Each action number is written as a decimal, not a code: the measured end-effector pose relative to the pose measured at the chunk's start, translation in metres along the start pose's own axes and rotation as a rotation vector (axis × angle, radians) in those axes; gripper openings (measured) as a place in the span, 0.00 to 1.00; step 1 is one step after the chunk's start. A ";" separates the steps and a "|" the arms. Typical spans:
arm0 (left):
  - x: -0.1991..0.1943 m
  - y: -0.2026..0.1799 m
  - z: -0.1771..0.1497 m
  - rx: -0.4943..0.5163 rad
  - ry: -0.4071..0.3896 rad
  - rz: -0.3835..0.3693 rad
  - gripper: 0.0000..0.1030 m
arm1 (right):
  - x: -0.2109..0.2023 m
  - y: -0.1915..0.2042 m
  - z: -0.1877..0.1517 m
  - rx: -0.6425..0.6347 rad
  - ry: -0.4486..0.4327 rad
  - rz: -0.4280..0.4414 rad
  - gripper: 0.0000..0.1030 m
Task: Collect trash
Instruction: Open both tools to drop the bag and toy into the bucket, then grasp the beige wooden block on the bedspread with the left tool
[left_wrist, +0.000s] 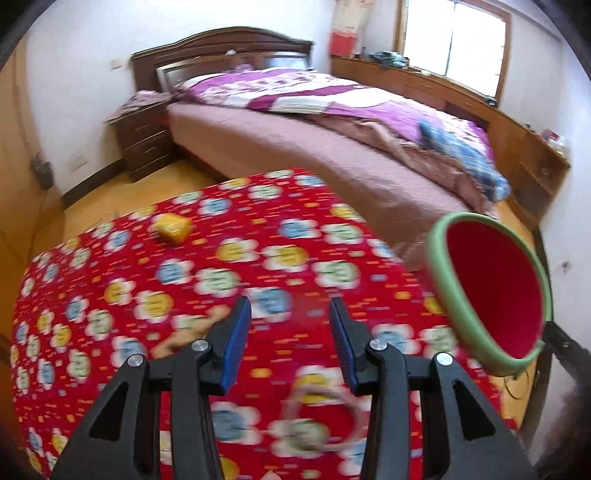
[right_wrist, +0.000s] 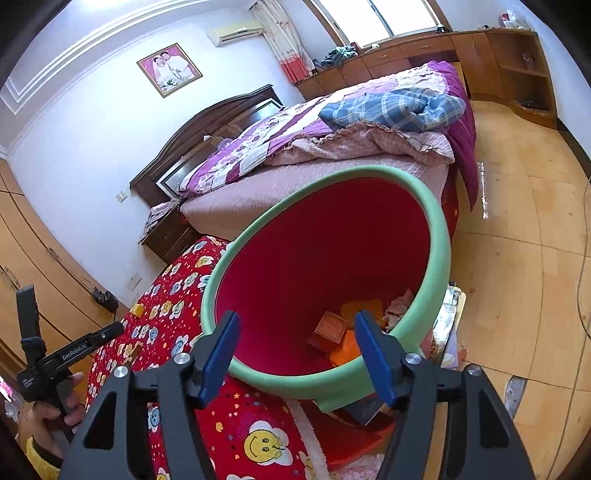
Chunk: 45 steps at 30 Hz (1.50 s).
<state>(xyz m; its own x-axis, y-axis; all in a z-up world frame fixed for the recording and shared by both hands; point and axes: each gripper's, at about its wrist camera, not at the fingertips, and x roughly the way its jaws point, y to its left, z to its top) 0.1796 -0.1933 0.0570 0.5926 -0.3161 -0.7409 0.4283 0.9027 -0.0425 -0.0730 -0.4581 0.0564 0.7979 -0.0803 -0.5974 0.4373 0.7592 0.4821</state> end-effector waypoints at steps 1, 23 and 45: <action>0.001 0.009 0.000 -0.009 0.005 0.016 0.43 | 0.001 0.001 -0.001 0.000 0.003 -0.001 0.66; 0.053 0.077 -0.026 -0.036 0.136 0.080 0.37 | 0.012 0.019 -0.003 -0.034 0.037 -0.028 0.68; -0.007 0.160 -0.021 -0.237 0.034 0.098 0.09 | 0.031 0.151 0.009 -0.299 0.143 0.159 0.68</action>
<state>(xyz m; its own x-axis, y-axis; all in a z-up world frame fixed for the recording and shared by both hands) 0.2297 -0.0400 0.0413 0.5982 -0.2171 -0.7714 0.1959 0.9730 -0.1220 0.0215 -0.3517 0.1169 0.7710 0.1287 -0.6237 0.1554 0.9117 0.3802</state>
